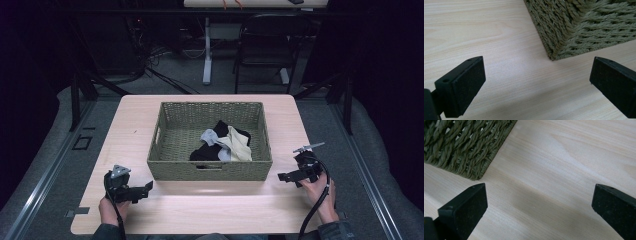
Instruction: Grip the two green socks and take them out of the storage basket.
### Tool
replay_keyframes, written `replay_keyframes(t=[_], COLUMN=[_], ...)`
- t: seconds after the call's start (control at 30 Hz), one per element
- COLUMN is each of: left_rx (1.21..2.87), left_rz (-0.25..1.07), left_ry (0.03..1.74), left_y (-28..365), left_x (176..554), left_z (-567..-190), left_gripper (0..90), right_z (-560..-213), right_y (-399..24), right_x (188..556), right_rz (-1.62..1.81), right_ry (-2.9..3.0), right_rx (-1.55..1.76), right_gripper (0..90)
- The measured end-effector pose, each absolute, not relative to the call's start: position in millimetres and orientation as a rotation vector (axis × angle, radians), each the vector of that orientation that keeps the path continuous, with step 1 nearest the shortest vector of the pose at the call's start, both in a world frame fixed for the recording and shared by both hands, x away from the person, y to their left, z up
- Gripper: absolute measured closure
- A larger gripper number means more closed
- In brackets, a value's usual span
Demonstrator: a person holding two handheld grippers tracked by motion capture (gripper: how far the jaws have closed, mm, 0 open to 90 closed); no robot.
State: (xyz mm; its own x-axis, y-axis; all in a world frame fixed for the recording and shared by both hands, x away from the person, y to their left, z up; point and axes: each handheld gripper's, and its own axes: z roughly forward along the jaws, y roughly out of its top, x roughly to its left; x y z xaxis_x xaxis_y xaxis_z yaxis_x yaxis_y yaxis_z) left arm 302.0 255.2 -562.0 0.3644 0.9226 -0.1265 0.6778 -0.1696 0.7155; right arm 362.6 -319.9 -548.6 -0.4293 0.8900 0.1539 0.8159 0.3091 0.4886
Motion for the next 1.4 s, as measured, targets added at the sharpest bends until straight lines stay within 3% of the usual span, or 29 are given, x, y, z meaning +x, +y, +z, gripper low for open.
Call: replay_keyframes(t=[0.9,1.4], left_rx=[1.927,1.931], left_rz=[0.452,0.453], left_ry=[1.388,1.396], left_y=[253.6,254.4], left_x=[301.1,300.5], left_z=[-562.0,-562.5], left_gripper=[0.1,0.1], right_z=[-542.4,-504.2], right_y=[-323.5,-324.1], right_x=[362.4,368.6], right_rz=[0.796,0.768], right_ry=[2.441,2.423], right_rx=[1.583,1.523], right_gripper=[0.0,0.0])
